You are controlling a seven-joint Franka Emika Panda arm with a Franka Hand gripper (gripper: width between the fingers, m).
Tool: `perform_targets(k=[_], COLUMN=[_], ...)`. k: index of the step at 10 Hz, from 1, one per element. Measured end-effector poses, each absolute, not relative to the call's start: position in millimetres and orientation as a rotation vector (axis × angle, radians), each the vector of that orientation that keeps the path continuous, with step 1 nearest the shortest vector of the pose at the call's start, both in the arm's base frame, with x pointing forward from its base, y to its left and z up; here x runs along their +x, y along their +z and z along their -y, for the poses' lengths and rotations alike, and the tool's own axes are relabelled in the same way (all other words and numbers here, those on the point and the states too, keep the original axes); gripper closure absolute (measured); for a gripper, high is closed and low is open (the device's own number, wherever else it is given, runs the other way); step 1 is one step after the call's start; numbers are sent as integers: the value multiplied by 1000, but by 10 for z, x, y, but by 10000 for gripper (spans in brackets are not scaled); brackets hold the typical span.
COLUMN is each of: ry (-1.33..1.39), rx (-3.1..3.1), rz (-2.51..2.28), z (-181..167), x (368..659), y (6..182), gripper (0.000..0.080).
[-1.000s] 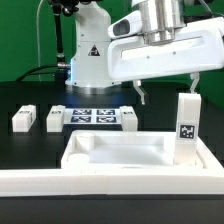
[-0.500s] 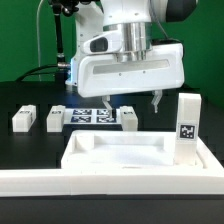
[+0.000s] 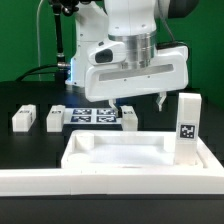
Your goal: Assemble desk
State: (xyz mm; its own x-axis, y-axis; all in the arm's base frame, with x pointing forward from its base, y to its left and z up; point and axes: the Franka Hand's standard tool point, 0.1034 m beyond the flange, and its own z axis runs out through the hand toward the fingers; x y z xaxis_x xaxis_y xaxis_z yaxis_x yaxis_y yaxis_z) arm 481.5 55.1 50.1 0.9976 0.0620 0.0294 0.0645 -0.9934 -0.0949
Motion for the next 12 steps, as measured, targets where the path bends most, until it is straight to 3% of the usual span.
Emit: perform_targets(k=[8,9,12], ry=[-40,190,314], rx=[-3044,-3008,-3000], rz=[97,44,61], z=[-551,-620,-512], x=[4815,4556,4602], y=[501,420,487], gripper=[150,150,150])
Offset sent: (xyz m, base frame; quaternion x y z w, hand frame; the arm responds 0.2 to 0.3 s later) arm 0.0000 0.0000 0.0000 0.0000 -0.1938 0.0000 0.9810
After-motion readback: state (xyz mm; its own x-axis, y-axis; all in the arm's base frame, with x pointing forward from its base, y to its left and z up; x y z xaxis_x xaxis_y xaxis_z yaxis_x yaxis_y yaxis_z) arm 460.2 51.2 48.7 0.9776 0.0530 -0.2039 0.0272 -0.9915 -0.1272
